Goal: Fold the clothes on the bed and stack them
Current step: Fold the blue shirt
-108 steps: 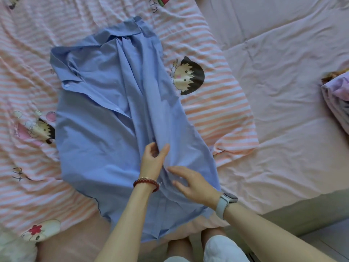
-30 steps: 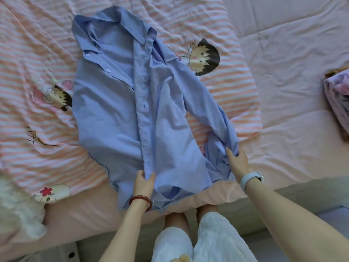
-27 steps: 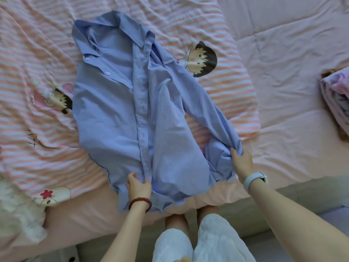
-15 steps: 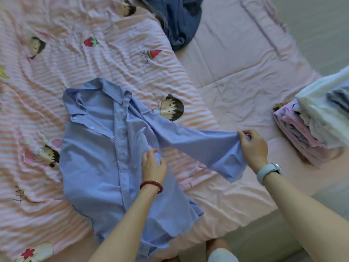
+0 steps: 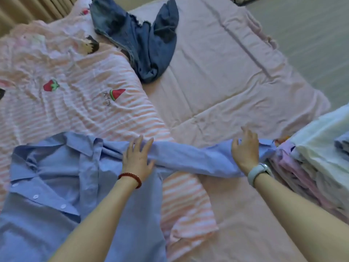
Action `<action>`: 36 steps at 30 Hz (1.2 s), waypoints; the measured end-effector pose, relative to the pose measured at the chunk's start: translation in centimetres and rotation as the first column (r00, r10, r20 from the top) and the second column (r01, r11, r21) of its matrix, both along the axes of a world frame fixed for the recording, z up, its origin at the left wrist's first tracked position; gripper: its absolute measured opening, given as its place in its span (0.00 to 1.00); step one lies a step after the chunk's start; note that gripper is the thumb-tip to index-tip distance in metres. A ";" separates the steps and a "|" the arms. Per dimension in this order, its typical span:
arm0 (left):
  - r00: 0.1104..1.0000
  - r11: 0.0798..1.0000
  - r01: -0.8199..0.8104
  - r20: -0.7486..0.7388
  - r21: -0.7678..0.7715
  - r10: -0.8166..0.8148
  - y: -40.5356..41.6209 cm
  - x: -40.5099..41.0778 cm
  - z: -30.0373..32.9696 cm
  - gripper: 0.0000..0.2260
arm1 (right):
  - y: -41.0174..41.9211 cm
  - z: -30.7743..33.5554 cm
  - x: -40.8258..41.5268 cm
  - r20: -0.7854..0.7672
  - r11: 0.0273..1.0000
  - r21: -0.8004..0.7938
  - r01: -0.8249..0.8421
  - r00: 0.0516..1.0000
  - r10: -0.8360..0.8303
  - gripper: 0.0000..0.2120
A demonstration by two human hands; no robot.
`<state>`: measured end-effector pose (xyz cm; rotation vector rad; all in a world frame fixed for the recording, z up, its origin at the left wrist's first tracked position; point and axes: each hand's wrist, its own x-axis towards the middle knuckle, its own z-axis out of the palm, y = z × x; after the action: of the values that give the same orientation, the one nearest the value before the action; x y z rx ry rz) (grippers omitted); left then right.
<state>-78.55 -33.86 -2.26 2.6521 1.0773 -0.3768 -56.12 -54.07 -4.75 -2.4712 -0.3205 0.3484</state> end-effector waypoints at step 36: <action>0.933 0.923 -0.043 0.316 -0.381 0.173 -2.4 4.6 -2.6 0.23 | 6.2 -1.4 3.0 -0.368 0.599 0.546 0.585 0.810 -0.456 0.04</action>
<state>-73.91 -36.31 -4.86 2.2049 0.9304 -0.0728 -53.08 -47.83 -6.17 -1.7096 0.3437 0.1714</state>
